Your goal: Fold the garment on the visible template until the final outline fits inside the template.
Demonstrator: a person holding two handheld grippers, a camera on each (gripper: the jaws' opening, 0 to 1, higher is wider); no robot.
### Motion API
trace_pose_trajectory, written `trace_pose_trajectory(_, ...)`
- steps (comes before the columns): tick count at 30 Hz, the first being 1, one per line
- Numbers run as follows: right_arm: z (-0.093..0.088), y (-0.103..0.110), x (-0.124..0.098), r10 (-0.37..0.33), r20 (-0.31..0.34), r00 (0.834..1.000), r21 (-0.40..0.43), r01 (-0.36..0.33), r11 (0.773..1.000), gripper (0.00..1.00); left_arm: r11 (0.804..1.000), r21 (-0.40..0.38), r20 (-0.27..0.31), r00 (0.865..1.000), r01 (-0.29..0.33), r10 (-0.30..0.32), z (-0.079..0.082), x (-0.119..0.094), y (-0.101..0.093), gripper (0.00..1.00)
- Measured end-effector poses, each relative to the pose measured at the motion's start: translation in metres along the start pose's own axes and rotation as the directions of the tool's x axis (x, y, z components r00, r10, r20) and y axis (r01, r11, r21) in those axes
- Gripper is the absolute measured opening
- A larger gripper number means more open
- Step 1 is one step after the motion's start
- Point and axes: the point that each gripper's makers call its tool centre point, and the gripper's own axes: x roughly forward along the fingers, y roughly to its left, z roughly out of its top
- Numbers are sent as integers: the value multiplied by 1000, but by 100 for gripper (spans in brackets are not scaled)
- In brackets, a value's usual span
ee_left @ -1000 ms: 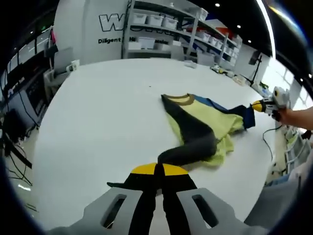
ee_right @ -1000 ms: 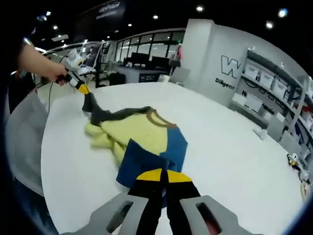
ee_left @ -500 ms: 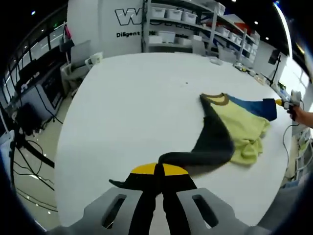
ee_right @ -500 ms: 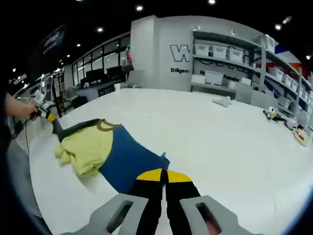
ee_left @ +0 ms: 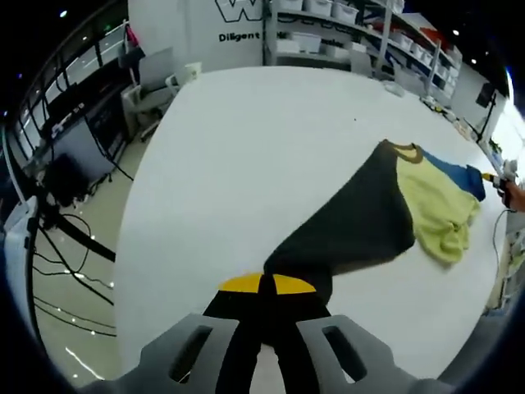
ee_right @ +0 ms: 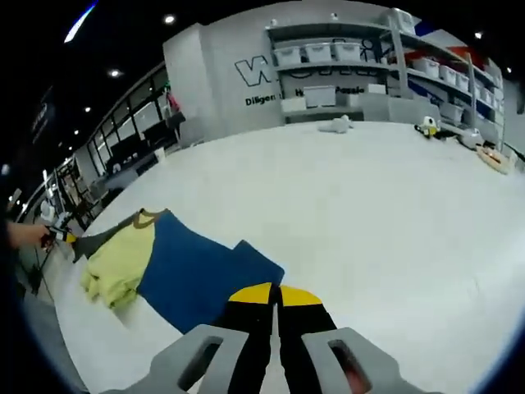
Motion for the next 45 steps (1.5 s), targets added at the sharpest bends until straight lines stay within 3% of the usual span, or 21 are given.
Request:
trace_pose_trajectory(4,-9,-1,3,2,-11,1000,11,-2,1000,0,1000,0,-49,999,-25,25,-12,3,6,4)
trace_pose_trajectory(9,-14,-5,4,-7,-45,999,3,7,1000,0,999,3,-65,997,-49,49,-13,4,12,4)
trace_pose_trajectory(12,-4,-6,-4,-67,-19,998,-25,67,997,0,995,20,-66,993,-100,101,-12,2,19,7)
trace_pose_trajectory(13,0,-7,-6,-80,2,997,-20,80,997,0,992,24,-41,992,-121,122,-8,-1,22,9)
trace_pose_trajectory(17,18,14,-17,-60,50,997,-78,64,995,0,988,23,16,988,-156,155,1,-10,21,21)
trace_pose_trajectory(18,24,31,-18,-3,76,997,-86,10,996,0,987,35,50,987,-154,152,7,-13,17,21)
trace_pose_trajectory(19,25,36,-19,7,76,997,-94,0,996,0,989,45,69,988,-141,137,10,-15,11,20)
trace_pose_trajectory(21,29,60,-21,81,97,992,-125,-69,990,0,989,69,84,989,-129,123,11,-18,-1,22)
trace_pose_trajectory(25,24,101,-20,184,68,981,-174,-170,970,4,996,88,124,992,-25,14,12,-18,-42,27)
trace_pose_trajectory(27,18,123,-20,238,46,970,-212,-223,951,7,994,82,149,985,74,-86,13,-19,-75,26)
trace_pose_trajectory(29,12,134,-18,268,28,963,-222,-256,941,9,985,126,144,980,118,-136,8,-19,-98,26)
trace_pose_trajectory(30,4,148,-18,301,4,953,-234,-292,927,10,973,168,130,974,161,-184,4,-19,-118,26)
trace_pose_trajectory(32,-2,152,-14,316,-13,949,-253,-309,917,10,960,185,124,964,210,-235,-1,-20,-143,26)
trace_pose_trajectory(34,-5,173,-17,388,0,922,-242,-376,894,12,927,260,98,948,269,-303,-5,-16,-166,26)
trace_pose_trajectory(35,-8,175,-17,381,-8,925,-254,-370,894,13,917,268,98,939,295,-331,-8,-16,-182,26)
trace_pose_trajectory(37,-21,191,-18,425,-56,903,-272,-424,864,15,886,306,89,917,347,-390,-12,-17,-210,26)
trace_pose_trajectory(38,-25,197,-17,424,-63,903,-284,-423,860,16,879,310,87,910,361,-405,-13,-18,-219,25)
trace_pose_trajectory(40,-35,209,-19,460,-93,883,-304,-465,832,18,845,359,68,892,396,-446,-18,-21,-245,25)
trace_pose_trajectory(43,-49,223,-18,473,-144,869,-351,-492,797,22,809,404,40,875,427,-482,-26,-20,-276,24)
trace_pose_trajectory(44,-50,226,-18,474,-141,869,-351,-492,797,22,803,411,34,873,432,-487,-27,-19,-281,23)
trace_pose_trajectory(45,-57,231,-16,480,-167,861,-368,-506,780,23,800,414,30,872,434,-488,-29,-16,-286,23)
